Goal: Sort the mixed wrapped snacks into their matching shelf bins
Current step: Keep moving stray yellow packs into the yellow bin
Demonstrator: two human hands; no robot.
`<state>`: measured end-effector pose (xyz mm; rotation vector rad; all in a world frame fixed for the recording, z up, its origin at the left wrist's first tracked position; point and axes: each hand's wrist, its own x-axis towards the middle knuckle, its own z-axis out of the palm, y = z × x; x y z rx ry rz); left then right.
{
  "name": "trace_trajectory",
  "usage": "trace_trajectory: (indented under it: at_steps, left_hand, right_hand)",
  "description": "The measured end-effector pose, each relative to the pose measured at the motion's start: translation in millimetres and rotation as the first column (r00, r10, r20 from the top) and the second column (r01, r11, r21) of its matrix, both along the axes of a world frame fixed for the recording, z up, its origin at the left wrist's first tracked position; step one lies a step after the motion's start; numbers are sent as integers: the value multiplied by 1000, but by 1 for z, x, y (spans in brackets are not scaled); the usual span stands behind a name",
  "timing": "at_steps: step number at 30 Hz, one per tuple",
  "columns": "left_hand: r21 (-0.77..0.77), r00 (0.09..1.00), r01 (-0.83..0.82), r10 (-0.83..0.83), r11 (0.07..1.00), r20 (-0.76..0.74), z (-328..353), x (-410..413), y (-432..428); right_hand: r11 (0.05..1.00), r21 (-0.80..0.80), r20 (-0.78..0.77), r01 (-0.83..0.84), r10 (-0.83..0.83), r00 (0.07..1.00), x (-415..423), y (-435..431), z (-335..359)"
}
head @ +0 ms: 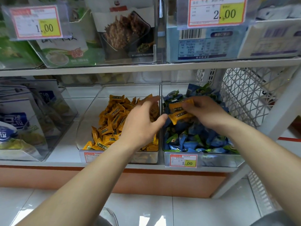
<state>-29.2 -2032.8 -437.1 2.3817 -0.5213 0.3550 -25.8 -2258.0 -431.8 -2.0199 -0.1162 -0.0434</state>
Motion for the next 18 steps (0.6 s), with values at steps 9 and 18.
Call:
trace_trajectory:
  at_steps: [9, 18]
  left_hand:
    - [-207, 979, 202, -203, 957, 21, 12, -9, -17]
    - [-341, 992, 92, -116, 935, -52, 13, -17, -21]
  right_hand:
    - [843, 538, -63, -22, 66, 996, -17, 29, 4]
    - [749, 658, -54, 79, -57, 997, -20, 43, 2]
